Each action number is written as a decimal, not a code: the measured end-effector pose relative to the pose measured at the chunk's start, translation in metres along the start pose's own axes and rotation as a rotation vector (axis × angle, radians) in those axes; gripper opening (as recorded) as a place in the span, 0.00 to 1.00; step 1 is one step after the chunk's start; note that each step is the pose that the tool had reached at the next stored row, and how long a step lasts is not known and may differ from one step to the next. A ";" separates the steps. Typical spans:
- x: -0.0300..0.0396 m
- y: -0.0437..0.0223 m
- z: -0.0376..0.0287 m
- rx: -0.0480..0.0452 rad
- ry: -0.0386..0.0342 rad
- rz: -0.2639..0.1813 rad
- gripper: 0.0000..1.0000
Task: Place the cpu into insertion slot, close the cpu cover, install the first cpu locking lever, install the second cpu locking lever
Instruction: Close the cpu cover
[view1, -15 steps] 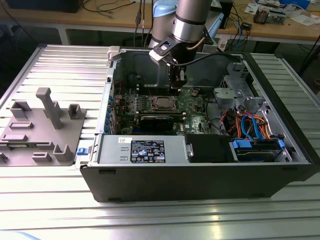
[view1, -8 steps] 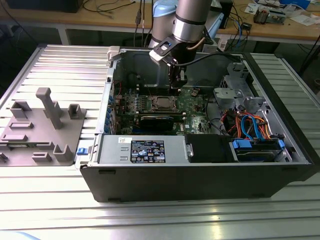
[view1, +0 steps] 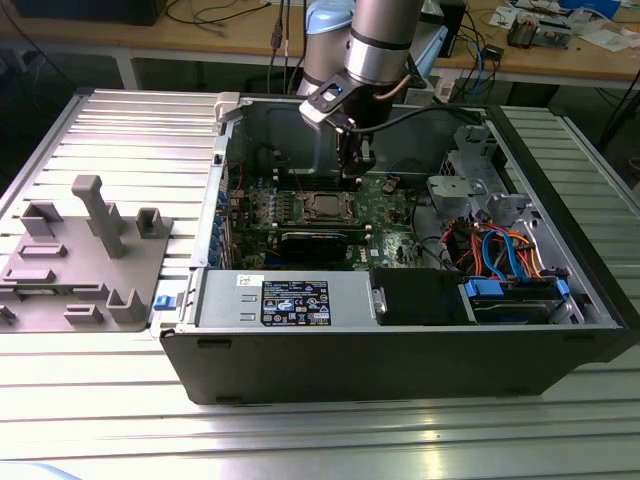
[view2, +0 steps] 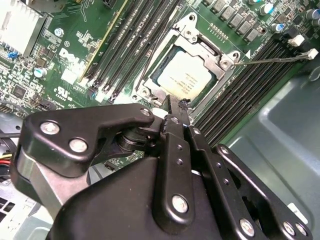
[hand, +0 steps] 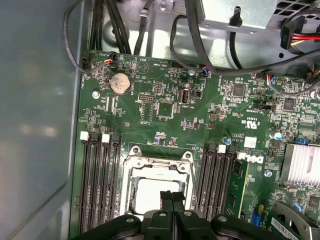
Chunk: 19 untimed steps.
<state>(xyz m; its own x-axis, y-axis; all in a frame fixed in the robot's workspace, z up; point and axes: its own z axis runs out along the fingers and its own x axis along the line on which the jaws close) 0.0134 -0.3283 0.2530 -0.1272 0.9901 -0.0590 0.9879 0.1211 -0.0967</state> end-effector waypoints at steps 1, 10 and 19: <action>0.0000 0.0000 0.0000 -0.0005 -0.0007 -0.008 0.11; 0.0001 0.0000 0.0000 -0.0067 -0.0113 -0.113 0.11; 0.0001 0.0001 0.0001 -0.0095 -0.0159 -0.161 0.11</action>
<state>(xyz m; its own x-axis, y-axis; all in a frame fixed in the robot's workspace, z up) 0.0135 -0.3283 0.2529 -0.2852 0.9566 -0.0593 0.9554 0.2789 -0.0968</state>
